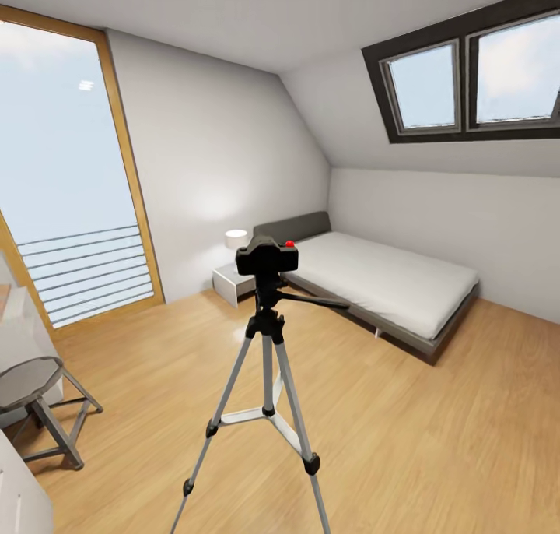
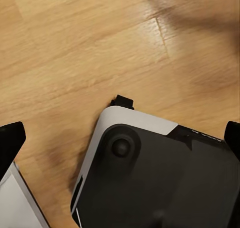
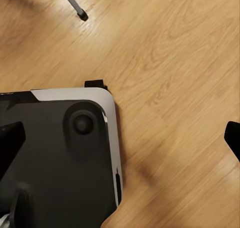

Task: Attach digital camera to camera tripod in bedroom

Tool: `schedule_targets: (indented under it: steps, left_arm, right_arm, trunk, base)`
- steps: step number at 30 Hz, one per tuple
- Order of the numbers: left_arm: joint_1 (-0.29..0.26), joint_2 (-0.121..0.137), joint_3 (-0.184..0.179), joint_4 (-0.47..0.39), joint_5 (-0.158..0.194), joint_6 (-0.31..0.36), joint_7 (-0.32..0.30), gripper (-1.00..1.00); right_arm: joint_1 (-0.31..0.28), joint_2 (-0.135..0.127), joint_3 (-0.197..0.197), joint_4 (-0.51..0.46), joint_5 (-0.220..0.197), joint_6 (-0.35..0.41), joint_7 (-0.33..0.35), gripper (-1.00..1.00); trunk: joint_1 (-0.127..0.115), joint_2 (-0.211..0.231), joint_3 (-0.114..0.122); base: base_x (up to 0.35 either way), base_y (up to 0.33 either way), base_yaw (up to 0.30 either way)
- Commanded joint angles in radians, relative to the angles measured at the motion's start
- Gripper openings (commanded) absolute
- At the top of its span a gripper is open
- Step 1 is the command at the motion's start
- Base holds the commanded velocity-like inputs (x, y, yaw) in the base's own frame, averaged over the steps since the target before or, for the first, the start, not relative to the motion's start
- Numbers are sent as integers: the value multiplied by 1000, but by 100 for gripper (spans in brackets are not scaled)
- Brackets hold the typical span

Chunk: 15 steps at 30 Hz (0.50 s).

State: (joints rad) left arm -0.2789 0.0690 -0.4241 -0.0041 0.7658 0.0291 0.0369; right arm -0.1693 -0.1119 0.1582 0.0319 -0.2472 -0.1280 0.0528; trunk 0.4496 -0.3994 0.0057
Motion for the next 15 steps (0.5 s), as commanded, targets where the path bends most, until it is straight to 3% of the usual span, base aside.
schedule_targets:
  steps: [1,15]
  left_arm:
    - [0,0,-8,0,7,3,3,100]
    - [0,0,-8,0,8,3,3,100]
  right_arm:
    - [-1,0,7,3,-11,-6,6,100]
    - [-1,0,7,4,-11,-7,5,100]
  trunk:
    - [0,-1,1]
    - [0,-1,23]
  base:
    - [0,0,0]
    - [0,0,0]
